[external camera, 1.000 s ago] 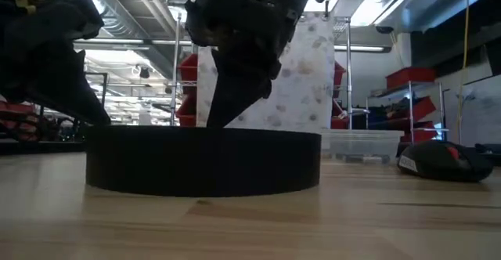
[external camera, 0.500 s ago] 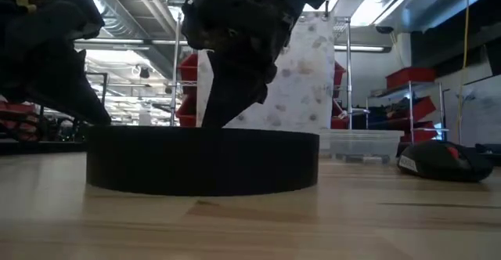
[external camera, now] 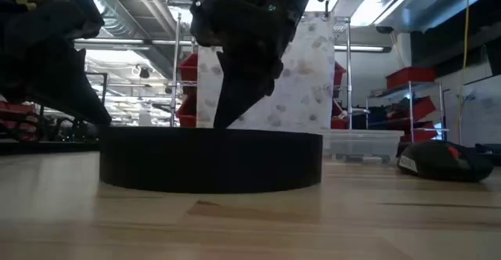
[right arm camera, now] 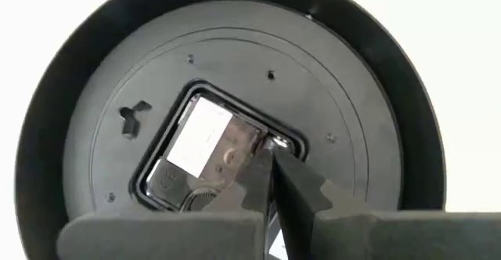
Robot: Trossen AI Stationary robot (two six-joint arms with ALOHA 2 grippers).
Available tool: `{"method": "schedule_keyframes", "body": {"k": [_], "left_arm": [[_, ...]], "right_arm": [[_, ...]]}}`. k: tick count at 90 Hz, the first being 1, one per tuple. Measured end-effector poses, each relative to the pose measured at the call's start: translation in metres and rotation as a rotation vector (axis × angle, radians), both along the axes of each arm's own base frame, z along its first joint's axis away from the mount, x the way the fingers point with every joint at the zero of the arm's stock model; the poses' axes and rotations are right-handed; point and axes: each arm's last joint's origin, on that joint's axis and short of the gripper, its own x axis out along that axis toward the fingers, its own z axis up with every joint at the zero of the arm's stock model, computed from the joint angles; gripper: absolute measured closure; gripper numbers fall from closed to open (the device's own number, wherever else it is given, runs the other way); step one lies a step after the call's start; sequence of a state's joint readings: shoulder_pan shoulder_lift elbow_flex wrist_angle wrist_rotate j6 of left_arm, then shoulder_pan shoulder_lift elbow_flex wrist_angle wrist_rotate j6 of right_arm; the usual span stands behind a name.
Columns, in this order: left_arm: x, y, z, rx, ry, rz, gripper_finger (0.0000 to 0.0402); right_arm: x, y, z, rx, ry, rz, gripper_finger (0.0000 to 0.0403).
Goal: Insert battery
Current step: Insert the black battery into the wall clock
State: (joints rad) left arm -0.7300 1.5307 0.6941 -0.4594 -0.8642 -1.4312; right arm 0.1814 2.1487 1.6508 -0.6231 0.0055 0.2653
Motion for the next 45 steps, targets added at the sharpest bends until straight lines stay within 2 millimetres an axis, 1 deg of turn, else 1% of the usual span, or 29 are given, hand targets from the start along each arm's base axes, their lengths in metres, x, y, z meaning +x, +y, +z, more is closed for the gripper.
{"method": "schedule_keyframes", "body": {"k": [17,45], "left_arm": [[0.000,0.000,0.000,0.002,0.001,-0.001,0.0399],[0.000,0.000,0.000,0.001,0.000,-0.002,0.0399]], "right_arm": [[0.000,0.000,0.000,0.002,0.001,0.001,0.0403],[0.004,-0.002,-0.011,0.007,0.015,-0.006,0.0403]]}}
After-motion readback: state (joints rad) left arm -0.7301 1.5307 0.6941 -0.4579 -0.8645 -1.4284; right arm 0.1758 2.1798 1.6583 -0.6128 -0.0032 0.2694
